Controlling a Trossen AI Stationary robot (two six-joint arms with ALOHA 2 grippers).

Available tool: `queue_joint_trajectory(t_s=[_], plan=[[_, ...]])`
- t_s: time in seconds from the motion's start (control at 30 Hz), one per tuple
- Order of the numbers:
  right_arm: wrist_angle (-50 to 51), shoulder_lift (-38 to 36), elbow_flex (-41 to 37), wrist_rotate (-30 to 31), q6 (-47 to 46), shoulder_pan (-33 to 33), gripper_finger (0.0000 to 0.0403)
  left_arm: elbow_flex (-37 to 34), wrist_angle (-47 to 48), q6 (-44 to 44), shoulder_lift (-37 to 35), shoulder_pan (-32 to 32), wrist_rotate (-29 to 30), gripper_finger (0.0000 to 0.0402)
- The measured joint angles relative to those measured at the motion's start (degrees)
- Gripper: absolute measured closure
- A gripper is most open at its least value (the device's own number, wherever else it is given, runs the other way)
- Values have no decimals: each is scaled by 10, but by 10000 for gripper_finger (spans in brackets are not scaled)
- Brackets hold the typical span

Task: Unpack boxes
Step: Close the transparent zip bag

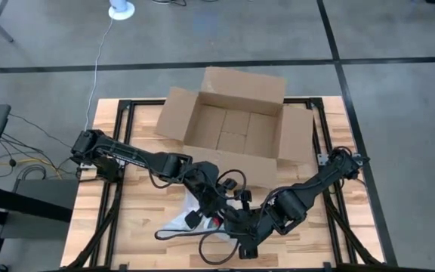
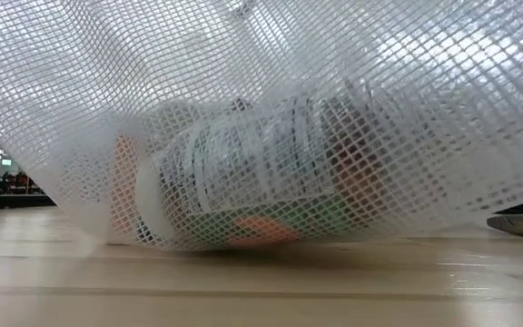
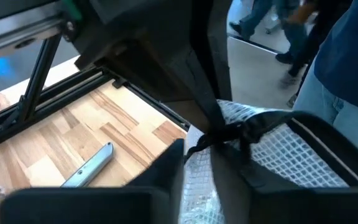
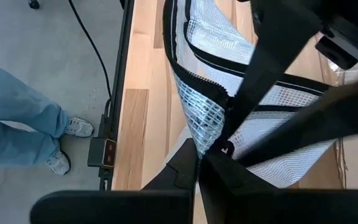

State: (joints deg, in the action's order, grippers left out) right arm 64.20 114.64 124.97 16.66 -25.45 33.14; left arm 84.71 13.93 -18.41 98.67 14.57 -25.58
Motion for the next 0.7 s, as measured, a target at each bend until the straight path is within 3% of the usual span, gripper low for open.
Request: queue_joint_trajectory(t_s=[0.2,0.47,0.7], plan=[[0,0,0,1,-6,3,403,0,23,9,-5,2,12,400],[43,1,0,4,-45,14,403,0,185,-10,-55,1,149,401],[72,1,0,9,-74,19,403,1,248,3,-103,4,182,401]])
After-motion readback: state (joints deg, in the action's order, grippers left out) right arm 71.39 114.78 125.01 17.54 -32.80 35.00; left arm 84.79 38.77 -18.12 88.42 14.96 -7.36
